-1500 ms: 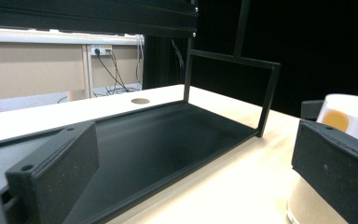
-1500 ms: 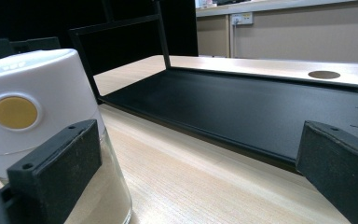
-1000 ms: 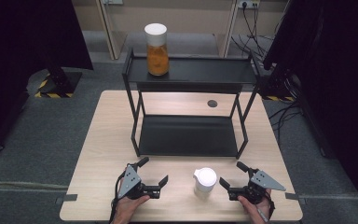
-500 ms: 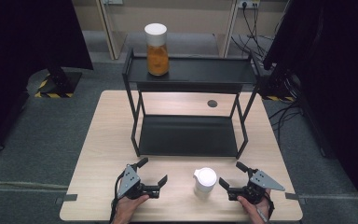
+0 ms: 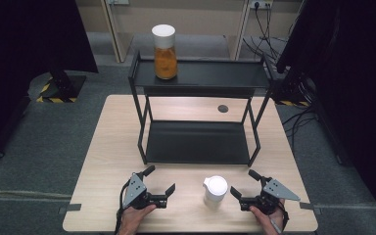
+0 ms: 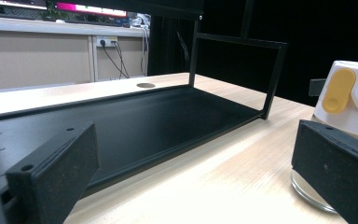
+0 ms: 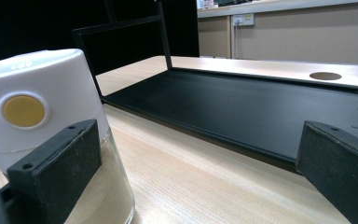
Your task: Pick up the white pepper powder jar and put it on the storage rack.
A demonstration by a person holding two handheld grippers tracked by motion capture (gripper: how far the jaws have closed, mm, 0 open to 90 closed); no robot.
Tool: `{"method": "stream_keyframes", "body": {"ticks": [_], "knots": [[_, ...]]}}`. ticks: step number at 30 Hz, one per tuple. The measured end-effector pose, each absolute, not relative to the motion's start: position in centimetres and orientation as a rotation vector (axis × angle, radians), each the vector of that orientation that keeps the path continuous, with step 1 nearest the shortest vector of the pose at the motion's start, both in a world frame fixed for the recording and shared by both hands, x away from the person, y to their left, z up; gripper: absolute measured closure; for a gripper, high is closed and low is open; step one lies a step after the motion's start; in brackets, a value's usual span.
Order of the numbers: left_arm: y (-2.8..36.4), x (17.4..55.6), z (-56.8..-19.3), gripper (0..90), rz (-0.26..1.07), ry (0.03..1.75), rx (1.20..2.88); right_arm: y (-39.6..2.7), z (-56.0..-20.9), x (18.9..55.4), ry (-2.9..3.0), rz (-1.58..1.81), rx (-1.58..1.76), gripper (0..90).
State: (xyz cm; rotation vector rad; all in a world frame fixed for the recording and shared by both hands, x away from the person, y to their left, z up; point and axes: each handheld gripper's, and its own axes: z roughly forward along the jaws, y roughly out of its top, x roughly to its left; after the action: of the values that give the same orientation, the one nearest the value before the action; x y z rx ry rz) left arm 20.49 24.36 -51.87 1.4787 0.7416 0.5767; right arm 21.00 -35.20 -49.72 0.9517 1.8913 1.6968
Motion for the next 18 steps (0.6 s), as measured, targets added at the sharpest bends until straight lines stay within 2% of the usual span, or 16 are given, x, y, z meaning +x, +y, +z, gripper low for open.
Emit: {"method": "stream_keyframes", "body": {"ticks": [18], "knots": [[24.4, 20.3, -51.8, 0.1, 0.579, 0.741, 1.475, -34.9, -49.4, 19.9, 1.892, 1.708, 0.898, 0.4]]}}
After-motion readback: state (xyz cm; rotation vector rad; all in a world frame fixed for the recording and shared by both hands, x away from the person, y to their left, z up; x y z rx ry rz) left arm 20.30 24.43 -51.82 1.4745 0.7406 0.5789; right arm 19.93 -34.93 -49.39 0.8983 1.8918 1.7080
